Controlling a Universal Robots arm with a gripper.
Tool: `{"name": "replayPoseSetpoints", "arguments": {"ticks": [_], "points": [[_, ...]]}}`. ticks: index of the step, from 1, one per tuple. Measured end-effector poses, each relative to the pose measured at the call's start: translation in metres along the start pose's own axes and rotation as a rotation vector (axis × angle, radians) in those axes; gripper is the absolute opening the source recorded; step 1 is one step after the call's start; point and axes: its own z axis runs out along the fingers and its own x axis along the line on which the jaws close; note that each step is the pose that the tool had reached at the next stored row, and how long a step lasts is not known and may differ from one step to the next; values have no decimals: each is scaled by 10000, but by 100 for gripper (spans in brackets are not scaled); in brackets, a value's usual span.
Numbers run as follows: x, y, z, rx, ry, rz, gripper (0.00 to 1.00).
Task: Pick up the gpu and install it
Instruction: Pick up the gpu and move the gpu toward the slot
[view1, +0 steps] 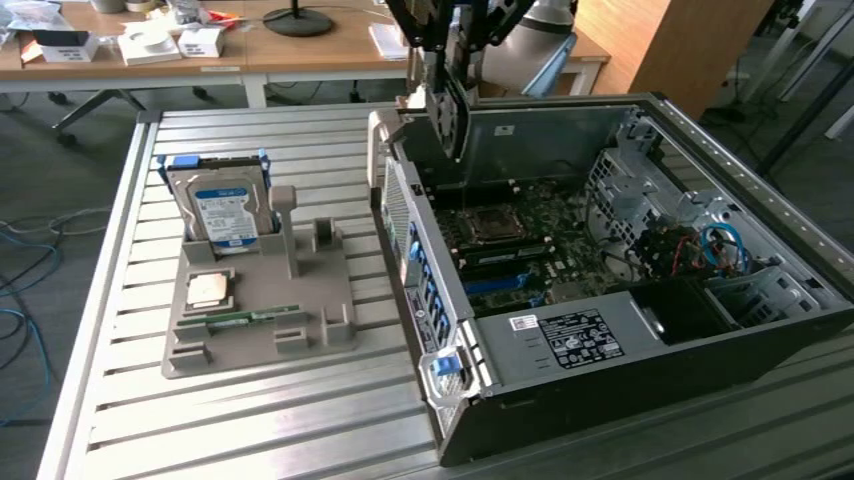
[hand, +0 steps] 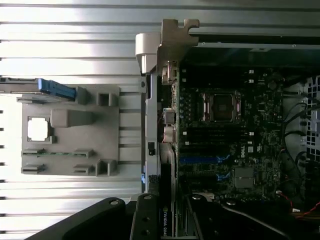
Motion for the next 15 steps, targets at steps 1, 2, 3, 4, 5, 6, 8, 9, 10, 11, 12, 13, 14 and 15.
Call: {"name": "replayPoseSetpoints", "arguments": {"ticks": [1, 2, 3, 4, 5, 6, 8, 9, 10, 11, 12, 13, 14, 15], "points": [[-45, 1, 1, 0, 1, 1, 26], [-89, 3, 2, 0, 1, 2, 26], [-135, 4, 2, 0, 2, 0, 26], [-180, 5, 3, 0, 2, 0, 26], [-224, 6, 5, -1, 2, 1, 26], [-270, 8, 6, -2, 2, 2, 26], [-363, 10, 8, -3, 2, 1, 26], [-408, 11, 9, -3, 2, 2, 26], [-454, 13, 10, -4, 2, 1, 26], [-500, 14, 11, -4, 2, 0, 26], [-542, 15, 12, -3, 3, 2, 26], [-582, 16, 13, -4, 3, 2, 26], [-622, 17, 13, -3, 3, 0, 26], [-664, 18, 14, -3, 3, 0, 26]]}}
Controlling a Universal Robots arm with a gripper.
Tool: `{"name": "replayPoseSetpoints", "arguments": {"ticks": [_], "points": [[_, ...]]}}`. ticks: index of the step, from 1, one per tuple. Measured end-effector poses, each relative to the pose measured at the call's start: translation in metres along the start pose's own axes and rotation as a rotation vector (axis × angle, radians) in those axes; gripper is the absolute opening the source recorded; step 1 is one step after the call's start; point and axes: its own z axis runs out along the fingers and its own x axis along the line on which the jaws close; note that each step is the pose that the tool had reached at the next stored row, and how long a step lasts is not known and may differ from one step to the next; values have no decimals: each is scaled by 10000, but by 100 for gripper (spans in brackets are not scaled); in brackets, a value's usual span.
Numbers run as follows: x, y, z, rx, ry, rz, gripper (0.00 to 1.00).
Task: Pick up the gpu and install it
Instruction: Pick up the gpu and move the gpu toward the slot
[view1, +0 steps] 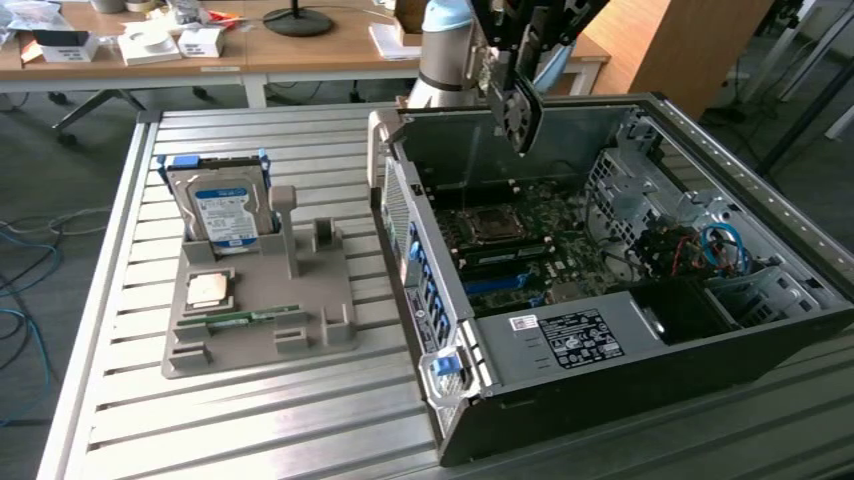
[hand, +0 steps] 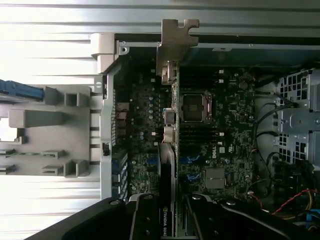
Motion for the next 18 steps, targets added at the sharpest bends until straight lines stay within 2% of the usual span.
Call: {"name": "replayPoseSetpoints", "arguments": {"ticks": [10, 18], "points": [[-384, 11, 9, -1, 0, 1, 26], [-585, 16, 14, -1, 0, 1, 26]]}}
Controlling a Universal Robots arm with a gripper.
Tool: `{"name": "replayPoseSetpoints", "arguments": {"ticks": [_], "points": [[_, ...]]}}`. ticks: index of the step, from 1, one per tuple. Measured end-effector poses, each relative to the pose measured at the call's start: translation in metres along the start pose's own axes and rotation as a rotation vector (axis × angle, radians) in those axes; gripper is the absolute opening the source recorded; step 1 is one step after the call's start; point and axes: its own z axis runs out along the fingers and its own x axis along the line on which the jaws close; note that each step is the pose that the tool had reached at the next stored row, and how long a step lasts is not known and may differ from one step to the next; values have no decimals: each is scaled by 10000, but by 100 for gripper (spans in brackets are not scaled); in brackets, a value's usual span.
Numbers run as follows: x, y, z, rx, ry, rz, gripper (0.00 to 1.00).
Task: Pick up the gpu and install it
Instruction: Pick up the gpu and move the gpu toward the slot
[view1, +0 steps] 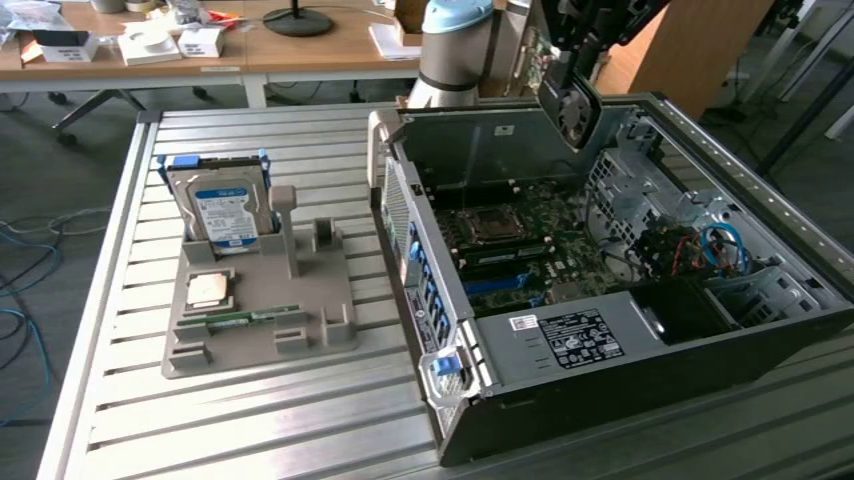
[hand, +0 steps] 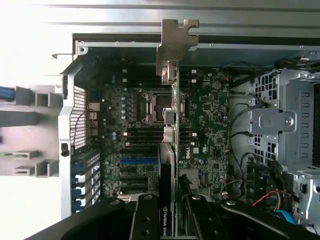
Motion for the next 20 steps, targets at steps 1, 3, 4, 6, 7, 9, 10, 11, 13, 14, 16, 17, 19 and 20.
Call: {"name": "replayPoseSetpoints", "arguments": {"ticks": [1, 3, 4, 6, 7, 9, 10, 11, 13, 14, 16, 17, 19, 20], "points": [[-17, 1, 0, 1, 0, 0, 26], [-44, 2, 1, 1, 0, 0, 26], [-55, 3, 1, 1, 0, 0, 26], [-77, 3, 2, 0, 0, -1, 26], [-87, 4, 2, 0, 0, -1, 26], [-106, 4, 3, 0, 0, -1, 26], [-113, 5, 3, 0, 0, 0, 26], [-117, 5, 3, 1, -1, 0, 26], [-117, 5, 3, 0, -1, 0, 26], [-117, 5, 3, 0, 0, 0, 26], [-126, 5, 3, 0, -1, -1, 26], [-145, 6, 4, -1, 1, -1, 26], [-214, 8, 6, -1, 7, 0, 26], [-254, 9, 7, 0, 20, -5, 26]]}}
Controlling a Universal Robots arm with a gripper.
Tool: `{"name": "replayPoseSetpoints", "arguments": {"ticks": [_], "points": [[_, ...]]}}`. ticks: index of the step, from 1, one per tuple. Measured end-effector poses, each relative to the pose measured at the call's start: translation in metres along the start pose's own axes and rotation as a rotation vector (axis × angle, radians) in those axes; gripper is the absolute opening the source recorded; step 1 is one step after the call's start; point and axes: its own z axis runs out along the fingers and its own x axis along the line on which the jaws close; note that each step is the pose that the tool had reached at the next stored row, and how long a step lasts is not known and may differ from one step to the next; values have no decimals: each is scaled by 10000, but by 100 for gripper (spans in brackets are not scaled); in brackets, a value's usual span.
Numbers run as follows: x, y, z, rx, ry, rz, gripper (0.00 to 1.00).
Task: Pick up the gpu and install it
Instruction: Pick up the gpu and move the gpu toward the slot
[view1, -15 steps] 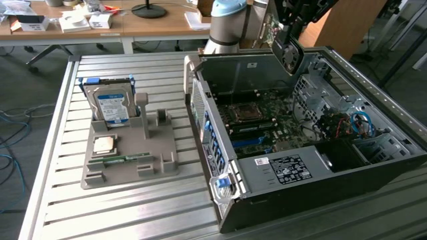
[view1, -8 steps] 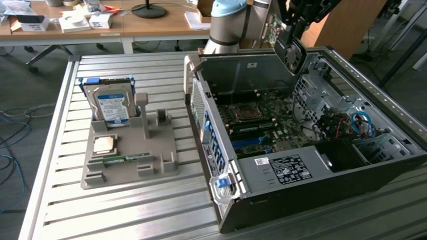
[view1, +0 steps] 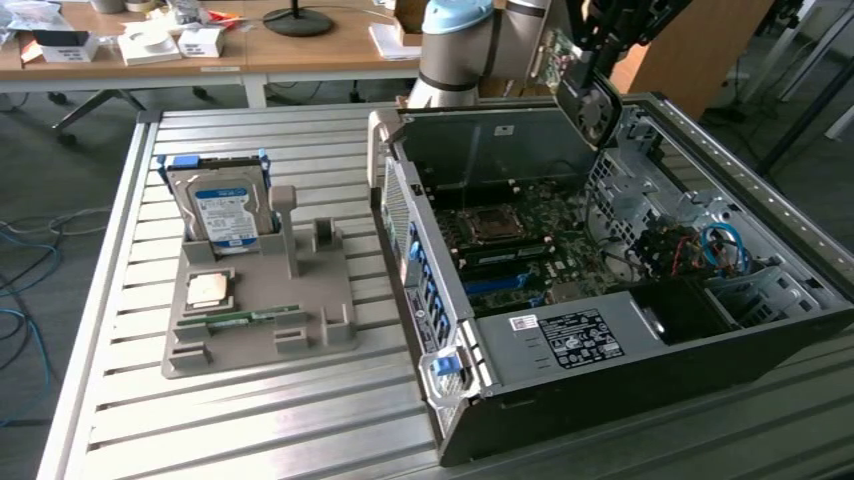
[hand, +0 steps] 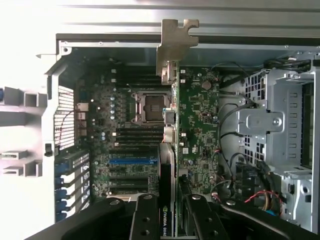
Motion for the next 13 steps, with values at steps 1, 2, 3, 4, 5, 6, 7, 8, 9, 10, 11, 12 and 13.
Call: {"name": "replayPoseSetpoints", "arguments": {"ticks": [1, 2, 3, 4, 5, 6, 7, 8, 9, 10, 11, 12, 13], "points": [[-44, 1, 2, -1, 20, -5, 26], [-85, 2, 3, 0, 40, -11, 26], [-126, 3, 4, 1, 61, -21, 26], [-164, 4, 5, 3, 81, -26, 26], [-201, 5, 6, 3, 100, -32, 26], [-237, 6, 7, 4, 116, -38, 26], [-270, 8, 8, 5, 131, -43, 26], [-300, 8, 9, 5, 143, -44, 26], [-324, 9, 13, 3, 151, -44, 26], [-340, 9, 24, 1, 155, -45, 26], [-347, 8, 41, 3, 157, -46, 26], [-351, 7, 59, 5, 158, -45, 26], [-356, 6, 77, 4, 158, -46, 26]]}}
